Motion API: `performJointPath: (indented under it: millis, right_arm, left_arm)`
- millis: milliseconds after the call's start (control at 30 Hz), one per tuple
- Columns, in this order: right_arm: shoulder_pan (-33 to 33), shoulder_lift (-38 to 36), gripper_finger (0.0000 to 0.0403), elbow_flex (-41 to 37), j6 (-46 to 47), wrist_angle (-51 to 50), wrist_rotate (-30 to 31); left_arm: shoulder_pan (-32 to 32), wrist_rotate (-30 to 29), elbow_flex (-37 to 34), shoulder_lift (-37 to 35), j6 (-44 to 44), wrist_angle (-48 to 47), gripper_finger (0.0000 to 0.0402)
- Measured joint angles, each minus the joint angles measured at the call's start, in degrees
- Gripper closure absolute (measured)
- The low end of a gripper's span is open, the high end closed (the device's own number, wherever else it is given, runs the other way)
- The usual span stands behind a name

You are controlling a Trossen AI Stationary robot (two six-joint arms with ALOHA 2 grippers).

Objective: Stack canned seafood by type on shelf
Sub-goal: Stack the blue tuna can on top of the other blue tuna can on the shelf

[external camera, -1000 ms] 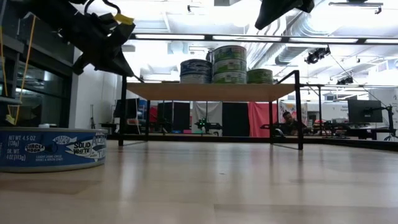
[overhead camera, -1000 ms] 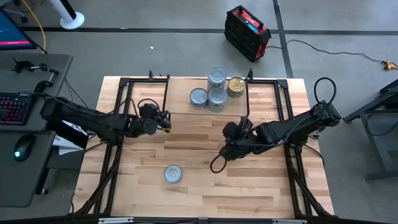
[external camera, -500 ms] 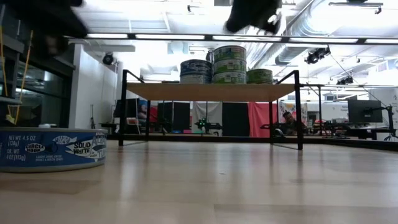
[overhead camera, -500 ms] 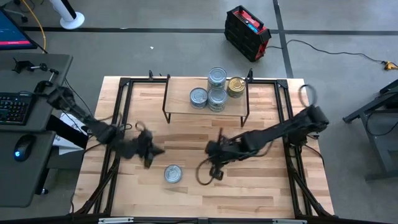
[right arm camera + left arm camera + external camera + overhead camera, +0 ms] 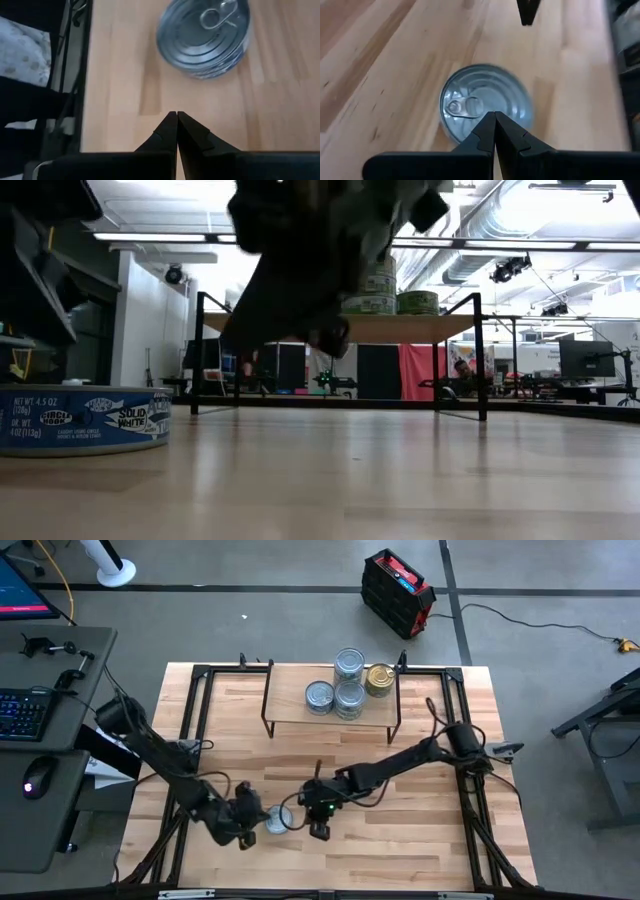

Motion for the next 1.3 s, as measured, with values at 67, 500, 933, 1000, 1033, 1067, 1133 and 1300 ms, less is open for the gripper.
performJointPath:
  millis: [67,500,933,1000,1033,1067,1133,1300]
  right_arm:
    - [-0.3,1.5,0.0403,0.0,0.0,1.7,0.1]
    - [-0.4,9.7,0.0403,0.0,7.5,12.5,4.6]
    - [-0.1,8.8,0.0403,6.3,4.1,6.7,-0.1]
    - [-0.1,8.4,0.0403,9.0,2.2,4.4,-0.9]
    - [-0.1,8.3,0.0403,10.3,1.1,3.0,-0.9]
    - [-0.1,8.3,0.0403,11.3,-0.1,1.4,-0.8]
    - [-0.2,8.3,0.0403,13.3,-1.9,-0.9,-0.4]
    - [-0.4,8.3,0.0403,16.7,-5.2,-3.7,1.3]
  left_arm:
    - [1.2,1.9,0.6,2.4,3.9,0.1,0.0401]
    - [1.8,5.8,1.2,8.6,11.5,2.4,0.0401]
    - [4.1,2.3,1.0,9.3,15.4,4.2,0.0402]
    - [4.4,2.2,1.0,9.2,16.2,4.3,0.0402]
    - [4.4,2.2,1.0,9.2,16.6,4.5,0.0402]
    - [4.5,2.0,1.0,9.2,17.0,4.6,0.0402]
    - [4.6,2.0,1.0,9.2,17.6,4.4,0.0402]
    - [4.9,3.6,0.7,9.6,17.8,3.6,0.0401]
